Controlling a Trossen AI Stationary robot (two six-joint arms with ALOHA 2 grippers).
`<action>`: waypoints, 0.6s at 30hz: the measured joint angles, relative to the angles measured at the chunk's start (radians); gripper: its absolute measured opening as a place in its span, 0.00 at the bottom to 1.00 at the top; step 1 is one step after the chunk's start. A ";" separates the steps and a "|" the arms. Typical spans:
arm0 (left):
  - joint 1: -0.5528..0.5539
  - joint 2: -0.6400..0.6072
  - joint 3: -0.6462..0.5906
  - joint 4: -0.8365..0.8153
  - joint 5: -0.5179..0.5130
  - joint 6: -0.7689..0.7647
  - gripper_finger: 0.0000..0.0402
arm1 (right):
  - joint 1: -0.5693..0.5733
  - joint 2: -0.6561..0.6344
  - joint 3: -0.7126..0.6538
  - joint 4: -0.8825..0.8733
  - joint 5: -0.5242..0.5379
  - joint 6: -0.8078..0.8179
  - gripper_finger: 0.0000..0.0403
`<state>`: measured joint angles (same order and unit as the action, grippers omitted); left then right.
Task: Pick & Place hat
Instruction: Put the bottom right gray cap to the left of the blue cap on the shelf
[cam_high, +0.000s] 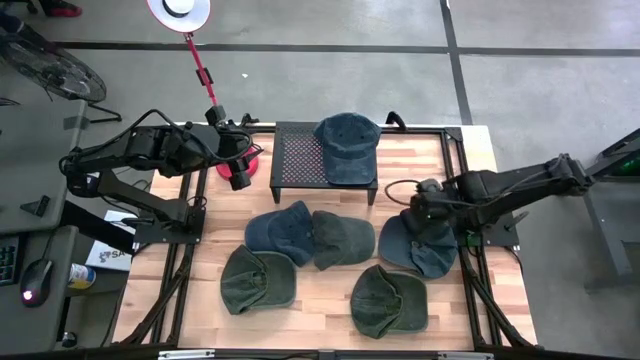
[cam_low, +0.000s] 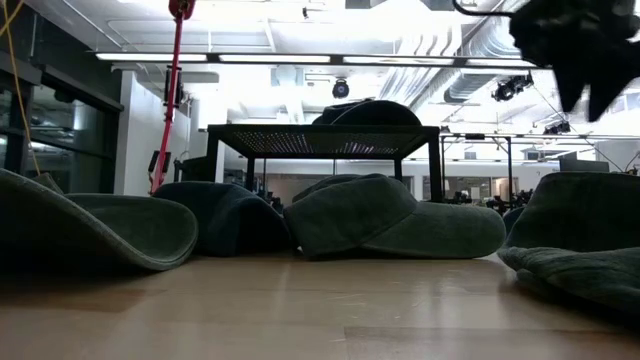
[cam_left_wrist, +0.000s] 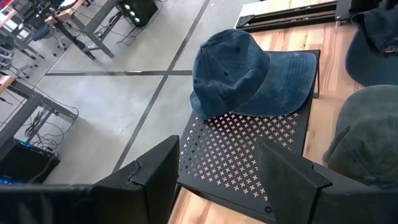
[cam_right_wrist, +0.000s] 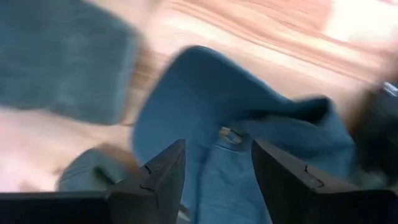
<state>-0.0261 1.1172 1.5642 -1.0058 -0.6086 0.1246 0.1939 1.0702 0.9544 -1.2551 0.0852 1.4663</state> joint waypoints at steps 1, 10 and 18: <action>0.000 0.000 0.000 0.000 0.000 0.000 0.51 | 0.009 0.000 -0.007 -0.026 0.010 0.035 0.44; 0.000 0.000 0.000 0.000 0.000 0.001 0.51 | 0.021 0.000 -0.149 -0.104 -0.019 0.076 0.44; 0.000 0.000 0.000 -0.022 0.026 0.001 0.51 | 0.007 0.003 -0.225 -0.099 -0.106 -0.172 0.44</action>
<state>-0.0261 1.1172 1.5640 -1.0274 -0.5821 0.1253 0.2012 1.0733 0.7293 -1.3537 -0.0212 1.2939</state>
